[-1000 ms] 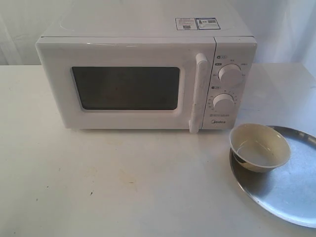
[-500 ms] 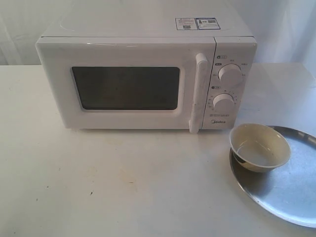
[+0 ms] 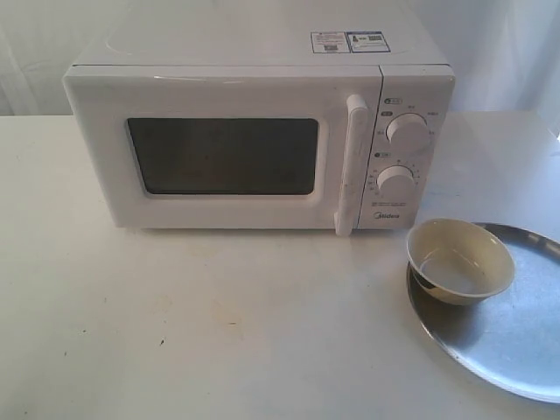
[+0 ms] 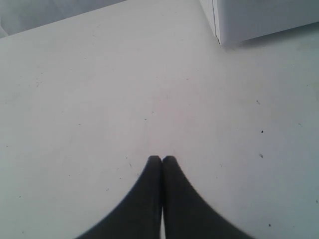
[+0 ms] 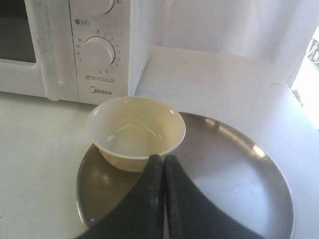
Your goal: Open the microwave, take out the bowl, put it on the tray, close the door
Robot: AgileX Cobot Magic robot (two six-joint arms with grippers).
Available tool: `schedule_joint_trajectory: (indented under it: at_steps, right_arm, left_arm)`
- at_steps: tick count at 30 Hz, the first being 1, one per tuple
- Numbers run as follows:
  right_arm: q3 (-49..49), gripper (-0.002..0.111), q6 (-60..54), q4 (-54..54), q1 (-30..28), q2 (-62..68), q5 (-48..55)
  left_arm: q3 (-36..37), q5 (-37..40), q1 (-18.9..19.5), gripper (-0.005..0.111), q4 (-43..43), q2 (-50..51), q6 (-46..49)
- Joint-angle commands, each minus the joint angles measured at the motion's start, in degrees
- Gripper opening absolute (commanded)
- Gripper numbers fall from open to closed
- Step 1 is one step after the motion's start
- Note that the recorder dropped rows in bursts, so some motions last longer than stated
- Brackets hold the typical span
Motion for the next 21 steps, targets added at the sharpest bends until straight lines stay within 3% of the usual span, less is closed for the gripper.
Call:
schedule_joint_trajectory:
  at_steps: [1,21]
  right_arm:
    - [0.31,0.000,-1.42,0.34,-1.49,-0.29,-0.24]
    - [0.31,0.000,-0.90,0.12,-1.94,-0.29,-0.18]
  left_arm:
    - [-0.14,0.13,-0.01,0.000,-0.41,-0.12,-0.24]
    - [-0.14,0.13,-0.01,0.000,-0.41,-0.12,-0.24]
